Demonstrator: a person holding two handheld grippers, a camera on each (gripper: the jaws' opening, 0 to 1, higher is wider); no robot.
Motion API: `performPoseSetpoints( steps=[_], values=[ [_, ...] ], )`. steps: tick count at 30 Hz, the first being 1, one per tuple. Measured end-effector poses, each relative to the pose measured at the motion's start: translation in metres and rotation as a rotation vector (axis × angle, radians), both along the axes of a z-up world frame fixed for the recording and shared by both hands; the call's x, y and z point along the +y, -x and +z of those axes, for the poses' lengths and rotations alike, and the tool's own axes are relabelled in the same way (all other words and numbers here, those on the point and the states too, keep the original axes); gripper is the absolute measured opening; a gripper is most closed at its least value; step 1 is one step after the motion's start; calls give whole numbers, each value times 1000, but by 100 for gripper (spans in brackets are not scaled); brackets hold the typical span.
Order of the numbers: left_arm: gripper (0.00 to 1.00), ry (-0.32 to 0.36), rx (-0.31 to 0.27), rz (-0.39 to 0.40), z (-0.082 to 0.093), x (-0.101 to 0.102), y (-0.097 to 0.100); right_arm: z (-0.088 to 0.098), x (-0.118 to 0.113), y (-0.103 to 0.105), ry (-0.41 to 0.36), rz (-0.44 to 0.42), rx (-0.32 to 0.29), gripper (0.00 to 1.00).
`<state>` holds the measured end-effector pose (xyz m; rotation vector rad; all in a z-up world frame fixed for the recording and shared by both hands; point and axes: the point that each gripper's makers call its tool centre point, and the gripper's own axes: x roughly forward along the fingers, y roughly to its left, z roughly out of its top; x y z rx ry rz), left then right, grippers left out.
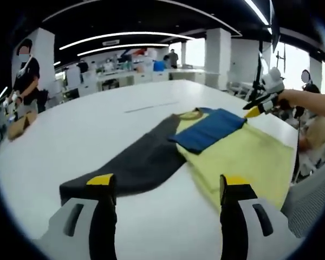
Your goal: Fold the garment on the visible template until the final outline fits inside the template.
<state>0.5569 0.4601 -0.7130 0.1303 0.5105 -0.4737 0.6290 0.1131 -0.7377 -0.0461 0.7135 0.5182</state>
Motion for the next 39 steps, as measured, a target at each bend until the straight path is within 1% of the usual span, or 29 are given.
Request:
performPoseSetpoints(
  steps=[2, 5, 7, 9, 12, 15, 20, 23, 26, 27, 28, 32, 34, 36, 39],
  values=[
    [67, -12, 14, 11, -7, 4, -5, -4, -6, 1, -2, -9, 8, 73],
    [61, -57, 22, 11, -17, 9, -11, -10, -14, 3, 18, -16, 16, 65],
    [58, -80, 31, 11, -25, 11, -16, -15, -20, 4, 40, -18, 17, 60],
    [55, -89, 41, 9, -31, 12, -19, -18, -24, 4, 49, -27, 18, 52],
    [50, -109, 48, 8, -39, 13, -24, -25, -30, 4, 69, -38, 29, 41],
    [46, -122, 58, 16, -45, 14, -27, -31, -35, 4, 99, -37, 32, 33],
    [41, -141, 76, 25, -53, 16, -32, -39, -40, 5, 106, -54, 52, 27],
    [37, -187, 90, 26, -62, 20, -36, -45, -43, 3, 114, -64, 61, 22],
    [32, -223, 132, 25, -70, 23, -34, -48, -45, 3, 120, -78, 66, 17],
    [31, -179, 98, 24, -66, 19, -40, -48, -45, 2, 120, -80, 64, 16],
    [30, -203, 117, 21, -68, 23, -38, -48, -44, 2, 121, -81, 59, 14],
    [25, -242, 103, 3, -67, 20, -41, -48, -44, 1, 129, -86, 47, 4],
    [21, -260, 100, -7, -68, 19, -41, -49, -43, 0, 125, -88, 50, 4],
    [17, -280, 93, -17, -67, 18, -42, -50, -44, -1, 129, -95, 47, 2],
    [7, -299, 100, -19, -71, 17, -44, -51, -46, -2, 137, -101, 46, 0]
  ],
)
